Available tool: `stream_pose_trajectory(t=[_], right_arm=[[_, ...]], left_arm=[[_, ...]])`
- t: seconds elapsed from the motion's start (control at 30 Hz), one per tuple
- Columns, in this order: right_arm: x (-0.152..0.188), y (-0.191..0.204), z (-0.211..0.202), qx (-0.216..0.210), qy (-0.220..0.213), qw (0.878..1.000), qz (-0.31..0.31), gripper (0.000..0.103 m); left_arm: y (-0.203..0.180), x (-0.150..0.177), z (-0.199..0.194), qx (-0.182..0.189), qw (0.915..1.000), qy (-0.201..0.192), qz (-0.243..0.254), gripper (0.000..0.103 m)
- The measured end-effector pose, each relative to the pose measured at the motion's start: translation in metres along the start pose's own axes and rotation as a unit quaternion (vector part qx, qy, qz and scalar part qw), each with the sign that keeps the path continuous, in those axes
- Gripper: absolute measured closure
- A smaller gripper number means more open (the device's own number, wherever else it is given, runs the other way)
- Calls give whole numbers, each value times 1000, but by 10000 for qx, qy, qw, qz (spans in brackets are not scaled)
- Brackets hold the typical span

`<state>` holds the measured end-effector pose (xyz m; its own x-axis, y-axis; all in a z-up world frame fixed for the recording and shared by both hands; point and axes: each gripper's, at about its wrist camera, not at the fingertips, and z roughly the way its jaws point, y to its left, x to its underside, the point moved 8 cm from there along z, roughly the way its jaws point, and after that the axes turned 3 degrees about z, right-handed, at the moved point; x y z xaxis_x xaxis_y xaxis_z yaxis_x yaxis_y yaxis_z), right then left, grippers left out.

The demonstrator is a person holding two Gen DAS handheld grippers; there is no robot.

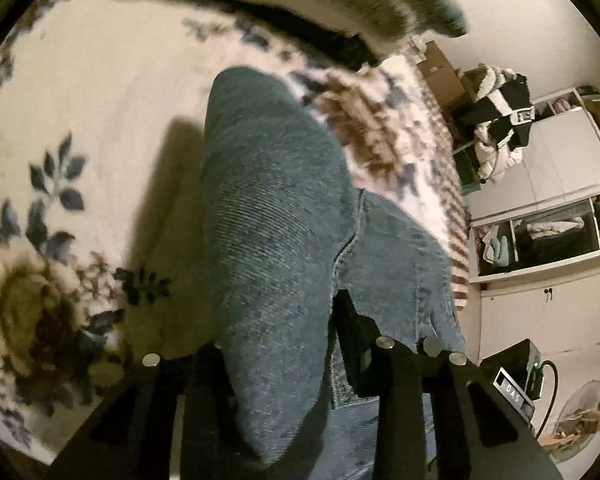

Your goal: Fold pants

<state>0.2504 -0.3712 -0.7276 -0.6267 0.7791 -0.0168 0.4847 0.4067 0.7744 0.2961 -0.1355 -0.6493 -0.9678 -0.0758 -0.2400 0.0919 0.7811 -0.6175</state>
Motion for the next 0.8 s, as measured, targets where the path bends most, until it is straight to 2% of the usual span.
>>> stream_pose_trajectory(t=[0.27, 0.47, 0.6, 0.63, 0.8], right_arm=[[-12, 96, -46, -150, -17, 9987, -493, 59], [-42, 182, -82, -424, -162, 9954, -845, 59], [-77, 262, -85, -600, -375, 9910, -1139, 59], [-87, 281, -82, -639, -429, 9899, -1190, 59], [-148, 379, -39, -788, -727, 9858, -1290, 59]], left_arm=[[-50, -32, -65, 36, 9997, -233, 41, 76], [-96, -94, -122, 204, 9981, -578, 109, 76], [-118, -160, -150, 368, 9959, -818, 146, 76], [-123, -186, -157, 417, 9949, -899, 184, 76], [-124, -295, -167, 584, 9920, -1081, 292, 76]])
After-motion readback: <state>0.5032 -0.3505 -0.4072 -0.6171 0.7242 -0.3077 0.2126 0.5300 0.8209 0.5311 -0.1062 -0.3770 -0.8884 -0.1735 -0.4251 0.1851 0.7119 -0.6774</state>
